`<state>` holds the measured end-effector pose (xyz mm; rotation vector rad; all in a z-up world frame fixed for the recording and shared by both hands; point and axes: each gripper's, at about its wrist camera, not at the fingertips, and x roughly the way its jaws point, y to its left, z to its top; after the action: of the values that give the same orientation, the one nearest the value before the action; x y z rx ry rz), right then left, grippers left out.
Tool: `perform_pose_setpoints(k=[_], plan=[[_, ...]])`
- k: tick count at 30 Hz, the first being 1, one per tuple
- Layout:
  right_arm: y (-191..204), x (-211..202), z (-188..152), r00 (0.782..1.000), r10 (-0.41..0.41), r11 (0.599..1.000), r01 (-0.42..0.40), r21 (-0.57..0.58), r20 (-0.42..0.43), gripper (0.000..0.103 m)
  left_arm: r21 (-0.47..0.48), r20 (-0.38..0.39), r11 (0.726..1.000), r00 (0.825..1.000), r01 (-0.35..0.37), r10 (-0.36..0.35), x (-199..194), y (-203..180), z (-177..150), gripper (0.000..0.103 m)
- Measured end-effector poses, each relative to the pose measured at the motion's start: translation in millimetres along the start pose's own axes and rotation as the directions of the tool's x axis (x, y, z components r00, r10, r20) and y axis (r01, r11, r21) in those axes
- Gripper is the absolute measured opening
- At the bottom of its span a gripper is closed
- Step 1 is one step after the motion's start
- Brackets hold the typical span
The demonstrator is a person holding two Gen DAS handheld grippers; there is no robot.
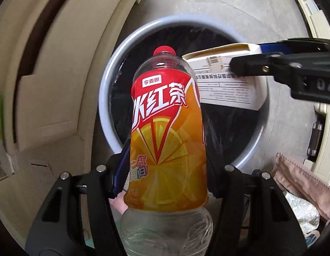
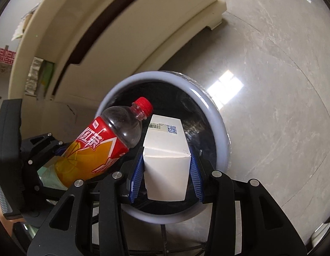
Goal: Collect trash
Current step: 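Open the right gripper over the bin while the left gripper releases the bottle, then move both grippers back to the table toward the red pack and clear lid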
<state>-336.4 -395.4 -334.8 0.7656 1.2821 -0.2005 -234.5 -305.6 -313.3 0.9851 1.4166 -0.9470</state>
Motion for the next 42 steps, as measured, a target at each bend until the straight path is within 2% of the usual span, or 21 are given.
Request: perform_pose_setpoints(k=[4, 5, 6, 7, 8, 9, 16, 20, 24, 26, 27, 29, 31, 32, 34, 37, 40, 42], plan=[[-3.4, 6.8, 3.5, 1.000, -0.006, 1.000, 0.006, 0.026, -0.016, 0.045, -0.012, -0.028, 1.000, 1.000, -0.014, 0.014, 10.5, 6.9, 6.4, 0.059], [-4.2, 6.9, 4.6, 1.000, -0.003, 0.999, 0.003, 0.035, -0.016, 0.048, -0.019, -0.025, 1.000, 1.000, -0.013, 0.013, 9.8, 9.0, 8.0, 0.067], [-4.4, 5.1, 5.4, 1.000, 0.005, 0.999, -0.004, 0.039, -0.007, 0.055, -0.028, -0.017, 1.000, 1.000, -0.012, 0.011, 8.0, 9.9, 10.3, 0.075], [-5.7, 4.4, 7.7, 1.000, 0.003, 0.999, -0.003, 0.041, 0.002, 0.064, -0.036, -0.002, 0.999, 1.000, -0.004, 0.004, 3.6, 12.1, 11.4, 0.079], [-6.5, 1.5, 8.5, 1.000, 0.002, 0.999, -0.002, 0.044, 0.015, 0.067, -0.041, 0.012, 0.999, 1.000, 0.004, -0.003, -0.6, 14.2, 11.9, 0.088], [-7.0, -0.6, 9.0, 1.000, 0.003, 0.999, -0.004, 0.046, 0.024, 0.068, -0.045, 0.026, 0.999, 1.000, -0.004, 0.005, -5.7, 16.5, 13.1, 0.091], [-10.2, -27.8, 16.9, 0.996, 0.026, 0.998, -0.031, 0.060, 0.086, 0.068, -0.080, 0.093, 0.997, 0.996, 0.008, 0.000, -36.3, 25.4, 18.0, 0.092], [-3.9, -57.8, 26.1, 0.987, 0.044, 0.998, -0.050, 0.035, 0.154, 0.068, -0.107, 0.172, 0.994, 0.985, 0.021, -0.002, -60.3, 33.1, 14.0, 0.091], [23.6, -105.6, 45.2, 0.966, 0.068, 0.997, -0.058, -0.047, 0.249, 0.068, -0.147, 0.317, 0.989, 0.948, 0.015, 0.032, -128.1, 55.6, -4.0, 0.092], [45.5, -128.8, 58.1, 0.950, 0.098, 0.992, -0.072, -0.099, 0.296, 0.071, -0.174, 0.397, 0.985, 0.915, 0.003, 0.067, -166.4, 73.0, -16.0, 0.094], [58.5, -140.5, 64.8, 0.941, 0.112, 0.989, -0.073, -0.131, 0.321, 0.076, -0.206, 0.435, 0.978, 0.894, -0.021, 0.111, -186.8, 85.7, -25.7, 0.097], [97.2, -162.4, 79.0, 0.920, 0.141, 0.972, -0.059, -0.227, 0.366, 0.080, -0.282, 0.475, 0.957, 0.858, -0.060, 0.194, -214.8, 110.0, -42.5, 0.096], [138.0, -173.0, 91.9, 0.909, 0.176, 0.944, -0.047, -0.328, 0.376, 0.083, -0.380, 0.488, 0.919, 0.820, -0.108, 0.298, -235.9, 138.4, -60.7, 0.096], [159.2, -175.5, 98.1, 0.905, 0.200, 0.926, -0.049, -0.375, 0.376, 0.084, -0.428, 0.483, 0.897, 0.810, -0.112, 0.331, -241.7, 155.7, -70.7, 0.096], [198.8, -173.7, 111.1, 0.901, 0.238, 0.891, -0.055, -0.450, 0.362, 0.086, -0.493, 0.469, 0.866, 0.812, -0.086, 0.348, -243.9, 183.8, -84.9, 0.096], [249.1, -156.8, 132.6, 0.911, 0.264, 0.857, -0.071, -0.511, 0.317, 0.086, -0.560, 0.441, 0.827, 0.824, -0.058, 0.356, -237.3, 218.6, -98.4, 0.096], [285.5, -132.0, 153.9, 0.927, 0.271, 0.845, -0.100, -0.525, 0.259, 0.086, -0.596, 0.427, 0.802, 0.839, -0.018, 0.337, -223.0, 241.1, -102.8, 0.096], [307.7, -115.0, 166.4, 0.936, 0.236, 0.837, -0.059, -0.544, 0.261, 0.086, -0.611, 0.425, 0.791, 0.850, 0.015, 0.313, -206.3, 254.7, -107.2, 0.096]])
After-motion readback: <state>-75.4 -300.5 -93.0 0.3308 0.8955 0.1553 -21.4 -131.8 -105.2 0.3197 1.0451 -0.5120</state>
